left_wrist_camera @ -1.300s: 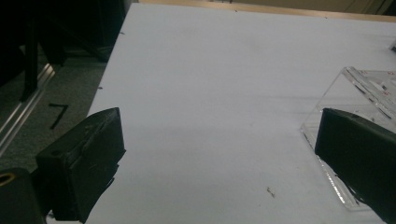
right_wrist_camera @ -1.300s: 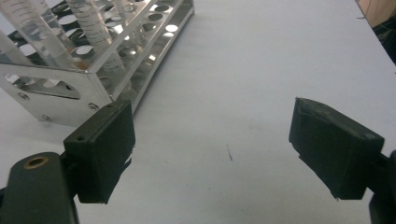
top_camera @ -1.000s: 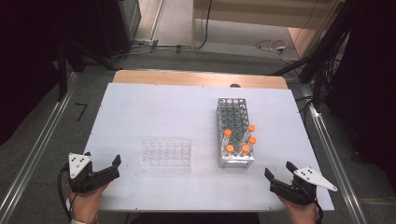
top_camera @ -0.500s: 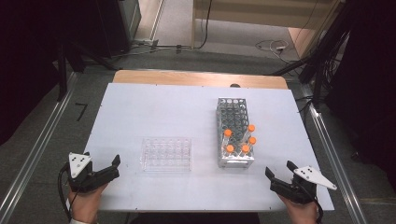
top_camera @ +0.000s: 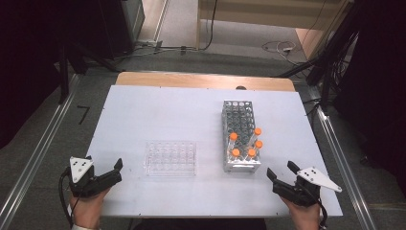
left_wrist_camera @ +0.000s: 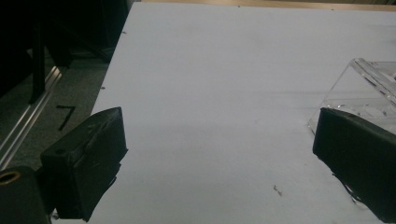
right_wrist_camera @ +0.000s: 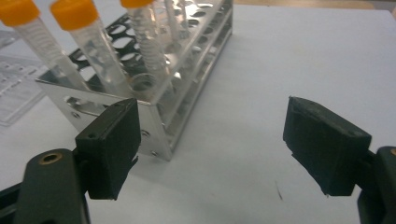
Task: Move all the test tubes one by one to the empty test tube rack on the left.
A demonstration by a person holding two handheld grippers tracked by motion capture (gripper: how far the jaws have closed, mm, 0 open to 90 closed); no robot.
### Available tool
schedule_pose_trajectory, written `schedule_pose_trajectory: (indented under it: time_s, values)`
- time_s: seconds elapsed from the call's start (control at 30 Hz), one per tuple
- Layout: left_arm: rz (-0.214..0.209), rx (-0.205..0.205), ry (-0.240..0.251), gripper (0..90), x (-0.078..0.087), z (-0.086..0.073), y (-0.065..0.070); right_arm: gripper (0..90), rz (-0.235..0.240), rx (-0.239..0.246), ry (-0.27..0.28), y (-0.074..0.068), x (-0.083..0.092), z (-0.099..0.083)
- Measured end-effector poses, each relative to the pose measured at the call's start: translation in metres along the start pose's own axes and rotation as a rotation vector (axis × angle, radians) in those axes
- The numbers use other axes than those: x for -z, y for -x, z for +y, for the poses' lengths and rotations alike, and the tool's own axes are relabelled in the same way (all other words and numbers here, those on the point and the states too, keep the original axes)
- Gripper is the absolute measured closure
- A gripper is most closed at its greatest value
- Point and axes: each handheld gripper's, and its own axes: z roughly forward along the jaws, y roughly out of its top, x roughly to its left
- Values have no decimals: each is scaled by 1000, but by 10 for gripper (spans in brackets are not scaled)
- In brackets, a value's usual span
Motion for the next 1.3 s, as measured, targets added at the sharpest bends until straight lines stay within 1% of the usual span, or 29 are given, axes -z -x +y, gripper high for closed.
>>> schedule_pose_trajectory:
  time_s: [0.13,0.4,0.53,0.7,0.83,0.9,1.03,1.3]
  values:
    - [1,-1,-2,27,0,0,0,188,24,21,3,-9,-3,4]
    - [9,-1,-2,31,-1,0,-1,245,82,62,7,-24,-12,12]
    - [13,0,-2,31,-1,0,-1,312,112,82,7,-31,-17,14]
    - [12,-1,-1,31,-1,0,-1,425,147,106,11,-40,-22,16]
    - [12,0,0,32,-1,0,-1,505,157,125,14,-45,-28,19]
    - [14,1,-2,32,-1,0,-1,534,148,133,12,-48,-31,19]
    - [14,3,1,34,0,0,-1,544,132,138,11,-50,-37,20]
    - [15,6,3,35,0,0,-1,621,140,140,13,-52,-40,21]
